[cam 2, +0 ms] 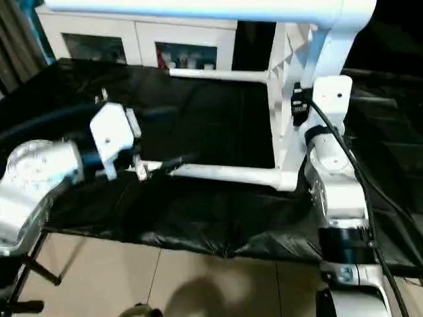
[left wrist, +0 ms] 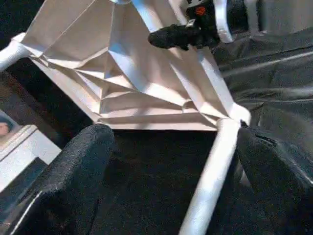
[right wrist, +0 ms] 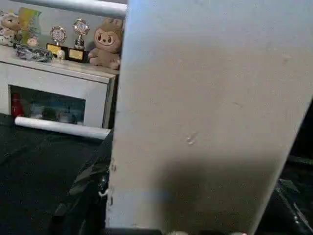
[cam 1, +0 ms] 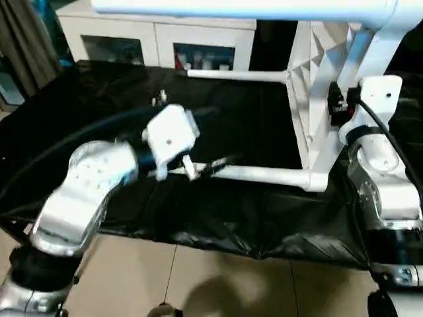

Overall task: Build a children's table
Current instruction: Flip table

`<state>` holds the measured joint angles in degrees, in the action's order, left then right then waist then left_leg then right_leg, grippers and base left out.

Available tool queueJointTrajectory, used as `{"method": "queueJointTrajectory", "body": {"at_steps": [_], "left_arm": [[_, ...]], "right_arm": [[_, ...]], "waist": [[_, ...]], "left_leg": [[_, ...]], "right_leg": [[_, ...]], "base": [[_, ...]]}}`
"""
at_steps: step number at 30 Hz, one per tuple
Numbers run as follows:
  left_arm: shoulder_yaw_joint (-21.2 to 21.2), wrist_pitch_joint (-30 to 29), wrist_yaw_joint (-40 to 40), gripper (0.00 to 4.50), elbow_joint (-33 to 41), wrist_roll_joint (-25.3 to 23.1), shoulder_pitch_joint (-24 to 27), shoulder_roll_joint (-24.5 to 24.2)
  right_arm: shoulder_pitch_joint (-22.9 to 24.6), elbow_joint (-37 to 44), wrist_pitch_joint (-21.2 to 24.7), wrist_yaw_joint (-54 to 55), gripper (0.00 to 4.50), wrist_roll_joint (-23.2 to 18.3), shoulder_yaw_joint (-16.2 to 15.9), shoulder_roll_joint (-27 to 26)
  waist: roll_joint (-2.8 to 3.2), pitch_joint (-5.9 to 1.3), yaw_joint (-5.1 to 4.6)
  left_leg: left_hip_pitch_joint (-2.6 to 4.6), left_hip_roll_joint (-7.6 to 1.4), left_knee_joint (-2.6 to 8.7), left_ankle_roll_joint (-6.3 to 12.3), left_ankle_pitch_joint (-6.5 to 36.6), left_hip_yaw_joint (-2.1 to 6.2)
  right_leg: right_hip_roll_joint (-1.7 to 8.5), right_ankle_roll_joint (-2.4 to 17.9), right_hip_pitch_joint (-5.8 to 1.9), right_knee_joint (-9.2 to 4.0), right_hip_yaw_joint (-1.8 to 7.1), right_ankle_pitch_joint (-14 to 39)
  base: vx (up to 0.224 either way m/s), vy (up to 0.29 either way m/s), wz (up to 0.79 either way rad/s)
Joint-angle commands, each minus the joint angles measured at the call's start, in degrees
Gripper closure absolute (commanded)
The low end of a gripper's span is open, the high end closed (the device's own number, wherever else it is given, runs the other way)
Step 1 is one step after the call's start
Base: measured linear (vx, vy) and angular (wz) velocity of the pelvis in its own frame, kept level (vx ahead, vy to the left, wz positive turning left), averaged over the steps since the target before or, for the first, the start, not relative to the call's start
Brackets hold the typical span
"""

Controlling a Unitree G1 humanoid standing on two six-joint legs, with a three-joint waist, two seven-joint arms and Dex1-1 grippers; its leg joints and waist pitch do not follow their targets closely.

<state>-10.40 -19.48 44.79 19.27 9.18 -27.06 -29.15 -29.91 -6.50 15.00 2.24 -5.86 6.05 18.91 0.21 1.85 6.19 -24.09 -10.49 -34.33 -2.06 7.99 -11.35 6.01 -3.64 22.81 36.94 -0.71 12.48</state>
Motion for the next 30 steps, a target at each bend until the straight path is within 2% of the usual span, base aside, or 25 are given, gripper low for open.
{"method": "queueJointTrajectory", "body": {"at_steps": [1,3,7,9,10,11,13,14,16,17,19,20,21,24,27,30], "left_arm": [[0.1,-0.3,-0.4,0.00,0.0,-0.5,-1.1,-0.3],[0.0,0.5,-0.8,0.00,-0.3,-1.7,-2.4,-0.6],[0.3,3.7,-2.7,0.00,-1.1,-4.8,-5.5,-0.6],[1.8,9.6,-7.3,0.00,-2.2,-8.3,-11.1,0.8],[2.0,11.2,-8.5,0.00,-2.7,-9.7,-12.8,0.9],[2.0,12.0,-9.0,0.00,-2.9,-10.4,-13.7,0.8],[1.4,16.5,-10.4,0.00,-4.9,-13.4,-16.1,0.4],[1.3,16.9,-10.5,0.00,-5.1,-13.6,-16.3,0.4],[1.1,18.3,-11.0,0.00,-5.8,-14.5,-17.3,0.3],[0.6,20.3,-11.8,0.00,-6.8,-16.2,-18.3,-0.1],[0.0,21.9,-13.2,0.00,-8.8,-18.7,-19.5,-0.7],[-0.2,22.3,-13.8,0.00,-9.4,-19.5,-19.8,-0.9],[-0.5,22.0,-14.5,0.00,-10.4,-20.5,-20.2,-1.2],[-1.1,23.7,-16.8,0.00,-14.4,-23.8,-21.7,-2.0],[-0.6,24.8,-20.4,0.00,-18.9,-26.4,-24.1,-1.7],[-0.6,25.9,-20.9,0.00,-20.8,-27.3,-25.0,-1.6]], "right_arm": [[1.6,-0.5,2.5,-0.9,2.55,2.5,-0.8,0.1],[2.1,0.1,2.7,-2.2,2.55,2.5,-1.9,0.5],[3.0,1.6,3.5,-1.6,2.55,2.8,-2.6,0.2],[4.3,3.4,4.2,-2.1,2.55,1.9,-3.3,-0.4],[4.8,3.6,4.0,-2.1,2.55,1.9,-3.3,-0.5],[5.1,3.8,3.7,-2.0,2.20,1.9,-3.3,-0.6],[5.8,3.5,2.8,-2.7,2.20,1.5,-3.0,-1.1],[5.9,3.5,2.7,-2.6,2.20,1.6,-2.9,-1.1],[6.1,3.4,1.7,-2.3,1.79,2.3,-2.9,-1.2],[6.4,3.3,0.9,-2.2,1.79,2.4,-2.6,-1.4],[6.8,3.0,0.2,-2.0,1.79,2.4,-2.1,-1.6],[6.9,3.0,0.2,-1.9,1.79,2.4,-2.0,-1.6],[7.1,2.9,0.0,-1.7,1.79,2.6,-2.0,-1.6],[7.8,3.7,0.3,-1.8,1.79,2.6,-2.1,-1.9],[8.4,3.5,-0.4,-1.9,1.79,2.1,-1.9,-2.6],[8.4,3.0,-1.0,-1.8,1.79,2.3,-1.9,-2.9]], "waist": [[-0.08,-3.20,-0.29],[-0.15,-3.19,-0.22],[-0.27,-3.15,-0.22],[-0.09,-3.23,-0.13],[-0.14,-3.18,-0.21],[-0.21,-3.22,-0.19],[-0.29,-3.16,-0.20],[-0.30,-3.15,-0.19],[0.02,-3.17,-0.38],[-0.04,-3.19,-0.46],[0.49,-3.29,-0.57],[0.25,-3.39,-0.65],[0.50,-3.33,-0.55],[0.57,-3.36,-0.49],[1.02,-3.37,-0.49],[1.03,-3.46,-0.39]], "left_leg": [[2.39,-1.33,4.49,-5.17,20.0,1.14],[2.59,-1.39,4.48,-5.11,20.3,1.13],[2.39,-1.40,4.49,-5.11,19.4,1.16],[2.64,-1.42,4.37,-5.20,19.6,1.13],[2.41,-1.39,4.46,-5.21,19.4,1.22],[2.38,-1.42,4.47,-5.29,19.1,1.24],[2.31,-1.40,4.43,-5.22,19.1,1.26],[2.33,-1.38,4.43,-5.18,19.2,1.23],[2.29,-1.42,4.49,-5.40,19.7,1.29],[2.28,-1.40,4.50,-5.55,19.8,1.30],[2.33,-1.43,4.56,-6.10,20.7,1.48],[2.34,-1.45,4.53,-6.28,20.7,1.49],[2.36,-1.49,4.55,-6.24,20.7,1.51],[2.32,-1.37,4.29,-5.52,19.1,1.33],[2.29,-1.36,4.25,-5.47,18.1,1.37],[2.35,-1.47,4.20,-5.31,17.1,1.42]], "right_leg": [[0.66,6.0,-0.67,-5.01,0.66,10.5],[0.56,6.0,-0.59,-5.06,0.70,10.4],[0.68,5.8,-0.82,-5.07,0.74,9.8],[0.63,5.6,-0.68,-5.08,0.78,9.5],[0.62,5.5,-0.88,-5.09,0.76,9.3],[0.64,5.5,-0.97,-5.12,0.72,8.8],[0.76,5.4,-1.02,-5.15,0.68,8.8],[0.79,5.4,-0.98,-5.20,0.69,9.4],[0.84,5.4,-0.90,-5.28,0.69,10.3],[0.84,5.5,-0.94,-5.21,0.68,10.5],[0.76,5.8,-0.86,-5.23,0.68,10.6],[0.66,6.2,-0.98,-5.12,0.61,9.8],[0.67,6.4,-0.92,-5.12,0.66,9.4],[0.68,7.0,-0.99,-5.01,0.71,8.1],[0.61,7.6,-0.97,-4.93,0.72,6.9],[0.62,8.4,-1.11,-4.68,0.66,4.6]], "base": [[0.000,0.000,0.00],[0.000,0.000,0.00],[0.000,0.000,0.00],[0.000,0.000,0.00],[0.000,0.000,0.00],[0.000,0.000,0.00],[0.000,0.000,0.00],[0.000,0.000,0.00],[0.000,0.000,0.00],[0.000,0.000,0.00],[0.000,0.000,0.00],[0.000,0.000,0.00],[0.000,0.000,0.00],[0.000,0.000,0.00],[0.000,0.000,0.00],[0.000,0.000,0.00]]}}
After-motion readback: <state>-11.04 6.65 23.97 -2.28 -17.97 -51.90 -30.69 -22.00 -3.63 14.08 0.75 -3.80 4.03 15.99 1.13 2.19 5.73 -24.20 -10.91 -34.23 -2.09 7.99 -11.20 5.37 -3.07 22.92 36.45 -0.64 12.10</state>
